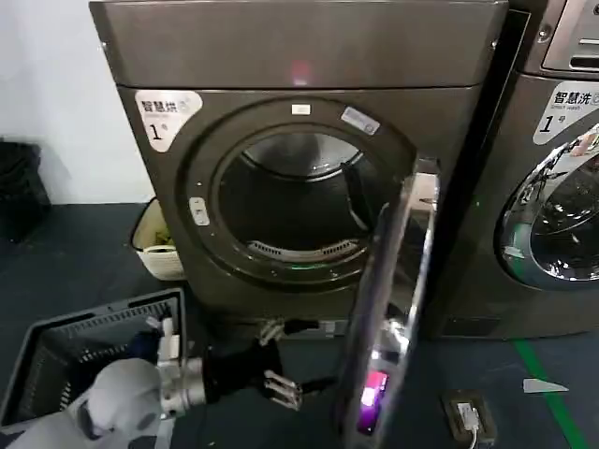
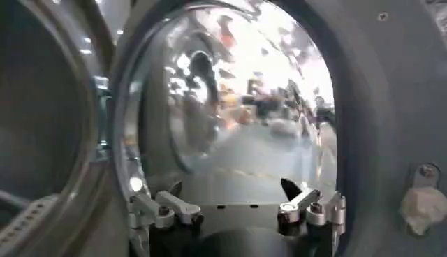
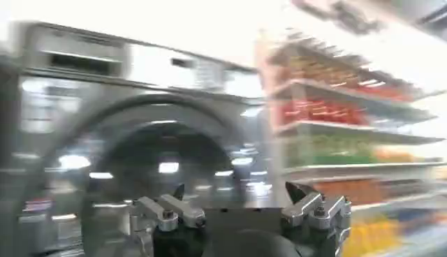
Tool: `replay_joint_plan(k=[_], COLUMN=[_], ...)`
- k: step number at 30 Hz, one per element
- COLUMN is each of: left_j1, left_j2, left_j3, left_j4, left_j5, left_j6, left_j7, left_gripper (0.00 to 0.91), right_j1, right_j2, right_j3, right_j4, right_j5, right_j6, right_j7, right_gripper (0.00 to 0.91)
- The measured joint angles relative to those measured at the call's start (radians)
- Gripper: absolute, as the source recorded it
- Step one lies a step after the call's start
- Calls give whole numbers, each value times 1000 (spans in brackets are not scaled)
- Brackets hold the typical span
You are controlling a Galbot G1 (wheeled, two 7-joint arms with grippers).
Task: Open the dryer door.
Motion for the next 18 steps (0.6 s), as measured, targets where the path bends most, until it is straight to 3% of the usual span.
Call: replay_joint_plan(k=[6,18], left_j1=[-113,-370], left_j2=[-2,-83], left_j3=[138,423], left_j4=[29,119], left_j5=[-18,-23], left_j6=[-45,-56], left_j7=[1,-33], left_gripper=[907,907], right_j1=[-18,-59], right_j2=[-38,-79], right_j3=[98,196], right_j4=[-55,-102], right_j5=[-16,-15], right_j6=[-9,-22], right_j7=[6,-1], right_gripper=[907,907])
